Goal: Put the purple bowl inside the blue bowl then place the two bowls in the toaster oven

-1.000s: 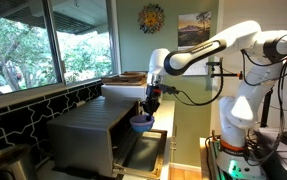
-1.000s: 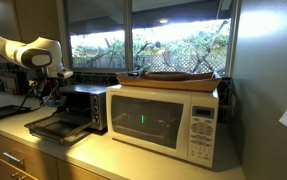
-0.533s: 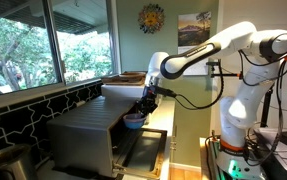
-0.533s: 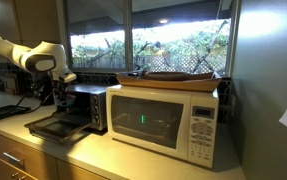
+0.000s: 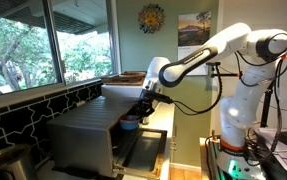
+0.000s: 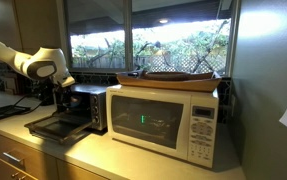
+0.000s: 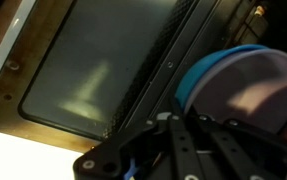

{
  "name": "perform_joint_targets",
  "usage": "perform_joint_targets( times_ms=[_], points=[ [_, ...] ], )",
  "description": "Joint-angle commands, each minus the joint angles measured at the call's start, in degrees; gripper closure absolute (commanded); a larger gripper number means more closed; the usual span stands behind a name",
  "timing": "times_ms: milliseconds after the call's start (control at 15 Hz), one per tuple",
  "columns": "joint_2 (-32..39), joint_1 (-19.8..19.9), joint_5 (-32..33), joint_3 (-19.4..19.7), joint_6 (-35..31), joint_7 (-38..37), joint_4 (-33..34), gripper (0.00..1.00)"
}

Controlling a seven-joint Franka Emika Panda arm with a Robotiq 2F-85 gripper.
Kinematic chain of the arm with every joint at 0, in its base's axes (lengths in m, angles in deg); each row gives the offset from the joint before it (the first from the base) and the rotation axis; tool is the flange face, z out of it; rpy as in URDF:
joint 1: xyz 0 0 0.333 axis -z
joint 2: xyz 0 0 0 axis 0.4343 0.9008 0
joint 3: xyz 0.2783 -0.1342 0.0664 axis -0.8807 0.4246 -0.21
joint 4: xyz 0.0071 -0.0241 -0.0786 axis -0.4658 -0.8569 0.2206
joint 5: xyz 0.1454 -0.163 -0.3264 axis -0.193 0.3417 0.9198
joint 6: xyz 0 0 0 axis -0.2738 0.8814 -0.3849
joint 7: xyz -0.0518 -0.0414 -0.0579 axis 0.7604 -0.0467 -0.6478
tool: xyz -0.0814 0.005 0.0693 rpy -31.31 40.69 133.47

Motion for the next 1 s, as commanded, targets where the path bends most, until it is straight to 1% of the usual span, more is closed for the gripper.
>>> perform_joint_targets(
  times_ms=[0, 267, 333, 400, 467, 533, 667, 733, 867, 933],
  points=[
    [1.04, 0.64, 1.46, -1.36, -4.52, -6.17, -0.98, 0.98],
    [2.45, 0.93, 3.60, -2.01, -7.21, -10.78, -1.05, 0.98],
    [2.71, 0.81, 3.89, -1.96, -7.57, -11.56, -1.03, 0.96],
    [2.87, 1.19, 4.89, -2.29, -8.13, -13.10, -1.12, 0.69],
    [3.10, 1.42, 5.71, -2.52, -8.72, -14.61, -1.10, 0.68],
    [3.20, 1.74, 6.88, -2.77, -9.23, -16.03, -1.12, 0.63],
    [2.90, 1.61, 7.86, -2.72, -9.95, -17.90, -1.36, 0.48],
    [2.49, 0.93, 7.85, -2.39, -10.84, -17.33, -1.77, 0.40],
    [1.65, -0.63, 7.84, -1.44, -12.41, -13.55, -2.99, 0.27],
    [1.10, -1.05, 7.94, -1.23, -13.54, -12.07, -3.72, 0.19]
  ],
)
